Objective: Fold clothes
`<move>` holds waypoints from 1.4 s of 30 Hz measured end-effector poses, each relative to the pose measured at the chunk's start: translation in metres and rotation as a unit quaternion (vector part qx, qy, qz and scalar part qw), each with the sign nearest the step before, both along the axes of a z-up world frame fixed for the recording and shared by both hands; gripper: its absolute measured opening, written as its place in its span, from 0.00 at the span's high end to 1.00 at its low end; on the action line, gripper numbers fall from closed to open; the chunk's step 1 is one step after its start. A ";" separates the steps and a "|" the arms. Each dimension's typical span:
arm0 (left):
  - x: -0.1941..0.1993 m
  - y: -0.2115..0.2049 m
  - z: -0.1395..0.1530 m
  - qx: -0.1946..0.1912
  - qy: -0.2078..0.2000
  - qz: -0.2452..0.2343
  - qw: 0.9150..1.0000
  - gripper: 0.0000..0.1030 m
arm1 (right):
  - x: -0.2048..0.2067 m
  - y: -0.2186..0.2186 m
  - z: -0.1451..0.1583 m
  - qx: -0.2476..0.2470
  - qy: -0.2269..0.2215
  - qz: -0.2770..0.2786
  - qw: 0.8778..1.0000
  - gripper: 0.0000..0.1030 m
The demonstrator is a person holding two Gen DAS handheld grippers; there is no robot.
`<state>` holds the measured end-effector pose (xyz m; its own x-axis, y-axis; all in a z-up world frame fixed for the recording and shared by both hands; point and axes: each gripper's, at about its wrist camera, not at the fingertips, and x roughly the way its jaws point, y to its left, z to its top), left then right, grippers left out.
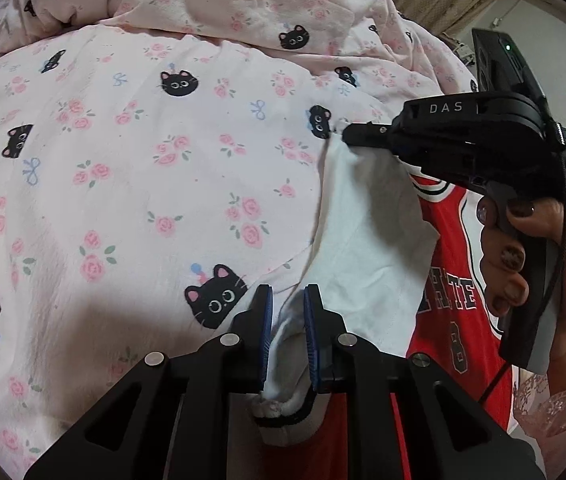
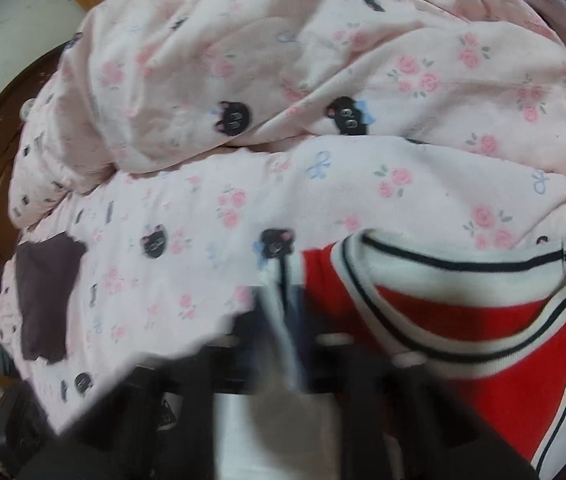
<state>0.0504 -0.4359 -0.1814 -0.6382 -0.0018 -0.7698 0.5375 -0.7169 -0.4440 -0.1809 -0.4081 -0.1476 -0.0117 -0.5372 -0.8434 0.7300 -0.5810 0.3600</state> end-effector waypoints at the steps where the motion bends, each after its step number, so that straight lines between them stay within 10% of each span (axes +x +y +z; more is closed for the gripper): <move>1: 0.001 0.000 0.000 0.000 -0.003 0.005 1.000 0.87 | -0.003 0.001 -0.002 -0.007 -0.009 -0.008 1.000 0.96; 9: 0.004 0.001 0.004 -0.013 -0.009 0.013 1.000 0.87 | -0.016 0.005 -0.013 -0.042 -0.048 -0.024 0.998 0.95; 15: 0.006 0.003 0.020 -0.034 0.014 0.018 0.999 0.87 | -0.030 0.035 0.017 -0.081 -0.038 -0.026 0.996 0.64; 23: 0.003 0.022 0.043 -0.065 0.061 -0.023 0.996 0.87 | -0.016 0.074 0.013 -0.049 -0.032 0.041 0.997 0.63; 36: -0.011 0.039 0.024 -0.058 -0.001 -0.058 0.997 0.87 | 0.027 0.125 -0.007 0.048 0.157 0.058 0.985 0.66; 42: -0.009 0.045 0.039 -0.068 0.032 -0.069 0.995 0.87 | 0.044 0.109 0.034 -0.025 0.189 0.088 0.978 0.66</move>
<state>0.0410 -0.3909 -0.1429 -0.6874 -0.0128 -0.7262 0.4040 -0.8376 -0.3676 -0.1367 -0.2991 -0.1135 -0.2211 -0.5985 -0.7700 0.9029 -0.4240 0.0702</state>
